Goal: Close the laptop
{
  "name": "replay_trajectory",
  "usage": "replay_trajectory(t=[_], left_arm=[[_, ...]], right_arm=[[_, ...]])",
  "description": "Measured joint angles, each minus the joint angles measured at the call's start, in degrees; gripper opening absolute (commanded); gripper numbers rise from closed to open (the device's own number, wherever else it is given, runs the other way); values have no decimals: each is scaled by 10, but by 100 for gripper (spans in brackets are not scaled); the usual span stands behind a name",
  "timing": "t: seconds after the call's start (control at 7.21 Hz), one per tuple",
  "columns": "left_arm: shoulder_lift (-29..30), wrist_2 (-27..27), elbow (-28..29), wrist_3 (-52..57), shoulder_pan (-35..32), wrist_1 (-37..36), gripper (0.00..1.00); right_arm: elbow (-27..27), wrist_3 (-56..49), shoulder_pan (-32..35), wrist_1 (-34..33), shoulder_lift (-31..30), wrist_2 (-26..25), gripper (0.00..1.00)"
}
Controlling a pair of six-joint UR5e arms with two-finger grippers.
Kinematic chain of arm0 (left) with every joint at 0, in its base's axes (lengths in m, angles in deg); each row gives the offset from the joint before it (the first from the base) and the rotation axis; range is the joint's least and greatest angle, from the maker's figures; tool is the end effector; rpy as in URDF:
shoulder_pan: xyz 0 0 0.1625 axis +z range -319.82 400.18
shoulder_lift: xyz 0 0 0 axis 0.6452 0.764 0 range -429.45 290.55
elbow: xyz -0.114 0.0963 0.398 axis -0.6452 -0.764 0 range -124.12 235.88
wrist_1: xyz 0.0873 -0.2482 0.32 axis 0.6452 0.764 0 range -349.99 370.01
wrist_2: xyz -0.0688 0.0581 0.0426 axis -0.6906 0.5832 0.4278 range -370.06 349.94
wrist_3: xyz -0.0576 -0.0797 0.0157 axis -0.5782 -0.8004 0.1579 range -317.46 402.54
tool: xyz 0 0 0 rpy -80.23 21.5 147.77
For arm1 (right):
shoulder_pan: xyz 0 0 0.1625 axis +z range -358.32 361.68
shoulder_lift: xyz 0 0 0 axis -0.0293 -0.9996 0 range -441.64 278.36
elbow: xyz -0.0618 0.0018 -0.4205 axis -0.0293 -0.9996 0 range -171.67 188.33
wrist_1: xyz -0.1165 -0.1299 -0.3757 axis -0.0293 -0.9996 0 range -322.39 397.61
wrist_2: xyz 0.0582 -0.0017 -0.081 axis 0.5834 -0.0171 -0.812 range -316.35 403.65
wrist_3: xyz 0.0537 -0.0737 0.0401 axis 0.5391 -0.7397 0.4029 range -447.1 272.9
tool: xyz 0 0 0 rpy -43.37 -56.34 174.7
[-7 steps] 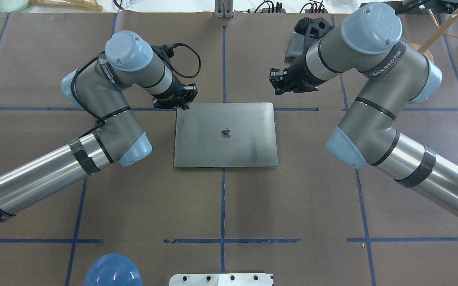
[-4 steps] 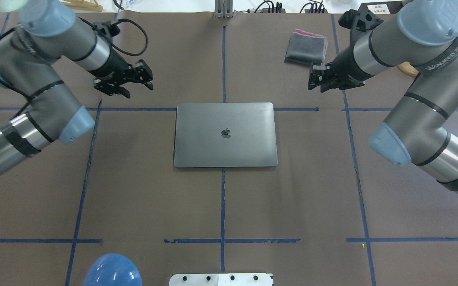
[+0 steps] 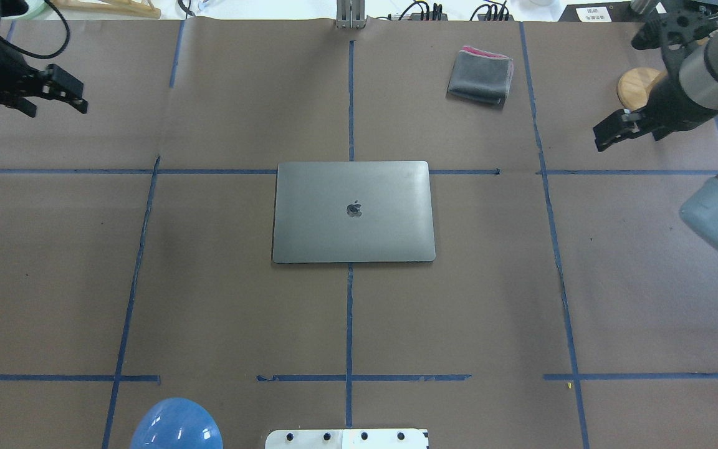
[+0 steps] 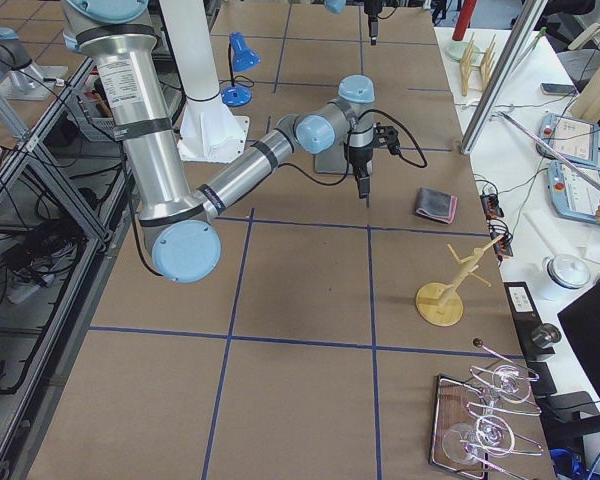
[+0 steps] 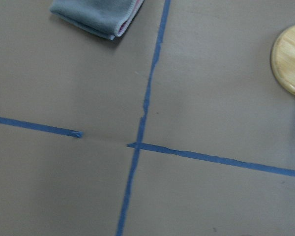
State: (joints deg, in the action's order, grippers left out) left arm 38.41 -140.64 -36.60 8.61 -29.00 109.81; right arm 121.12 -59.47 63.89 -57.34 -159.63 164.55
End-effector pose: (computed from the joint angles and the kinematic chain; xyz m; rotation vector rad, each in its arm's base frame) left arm 0.1572 -0.6060 0.4461 0.1292 0.8445 -0.0285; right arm -0.1789 -0.5156 0.3788 0.2051 -0.7028 -0.1432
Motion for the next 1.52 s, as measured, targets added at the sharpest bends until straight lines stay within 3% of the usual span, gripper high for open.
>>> replay_trajectory(t=[0.28,0.55,0.97,1.52], left_arm=[[-43,-1,1,229,-96,-99,99],[-98,-10,8,374,-172,-156,100],[-172,-60,3,418,-202,-162,99],[-183,-64,2,417,-204,-162,100]], right_arm=[[-28,-138,85,-5,-49,60,100],[-71,-266,169,-6,-94,111,100],[-92,-328,214,-5,-121,125,100],[-129,-331,269,-6,-173,151,100]])
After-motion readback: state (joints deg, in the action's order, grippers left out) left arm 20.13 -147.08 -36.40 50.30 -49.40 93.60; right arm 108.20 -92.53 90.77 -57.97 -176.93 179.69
